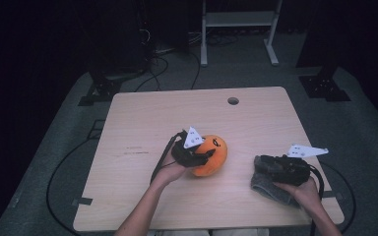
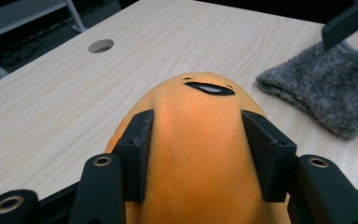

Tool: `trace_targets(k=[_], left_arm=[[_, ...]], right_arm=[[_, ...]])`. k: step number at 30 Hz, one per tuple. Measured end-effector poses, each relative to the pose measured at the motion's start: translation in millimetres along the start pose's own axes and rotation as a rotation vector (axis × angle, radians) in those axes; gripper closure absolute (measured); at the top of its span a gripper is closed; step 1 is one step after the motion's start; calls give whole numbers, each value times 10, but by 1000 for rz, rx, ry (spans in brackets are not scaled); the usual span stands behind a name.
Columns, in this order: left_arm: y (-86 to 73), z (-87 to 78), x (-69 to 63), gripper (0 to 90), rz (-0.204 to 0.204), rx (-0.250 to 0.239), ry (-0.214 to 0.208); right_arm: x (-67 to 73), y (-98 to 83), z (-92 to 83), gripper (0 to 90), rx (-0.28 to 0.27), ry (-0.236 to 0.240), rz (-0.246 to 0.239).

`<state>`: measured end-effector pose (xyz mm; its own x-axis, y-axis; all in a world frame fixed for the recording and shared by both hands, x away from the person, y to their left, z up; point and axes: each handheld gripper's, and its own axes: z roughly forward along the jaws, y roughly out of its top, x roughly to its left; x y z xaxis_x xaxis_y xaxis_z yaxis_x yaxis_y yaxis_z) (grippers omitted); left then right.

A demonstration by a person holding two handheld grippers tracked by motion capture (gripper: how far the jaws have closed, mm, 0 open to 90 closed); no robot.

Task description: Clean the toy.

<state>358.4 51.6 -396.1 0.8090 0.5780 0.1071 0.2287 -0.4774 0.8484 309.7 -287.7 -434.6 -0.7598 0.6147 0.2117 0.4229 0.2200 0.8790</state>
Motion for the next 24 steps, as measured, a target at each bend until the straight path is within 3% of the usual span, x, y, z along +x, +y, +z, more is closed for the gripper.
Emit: trace_targets(k=[6,10,13,16,18,24], left_arm=[[85,154,117,450,-27,3,19],[77,230,150,435,-39,28,-7],[24,294,138,369,-44,59,-28],[28,256,132,247,-80,33,-34],[46,214,116,201,-81,20,-27],[44,109,114,146,-79,35,-21]], right_arm=[[0,-13,15,448,7,1,4],[-20,-20,17,441,9,-1,11],[-29,-28,26,437,11,0,15],[-29,-38,33,434,19,-4,9],[-30,-38,28,432,17,-6,12],[-29,-42,2,421,5,-13,11]])
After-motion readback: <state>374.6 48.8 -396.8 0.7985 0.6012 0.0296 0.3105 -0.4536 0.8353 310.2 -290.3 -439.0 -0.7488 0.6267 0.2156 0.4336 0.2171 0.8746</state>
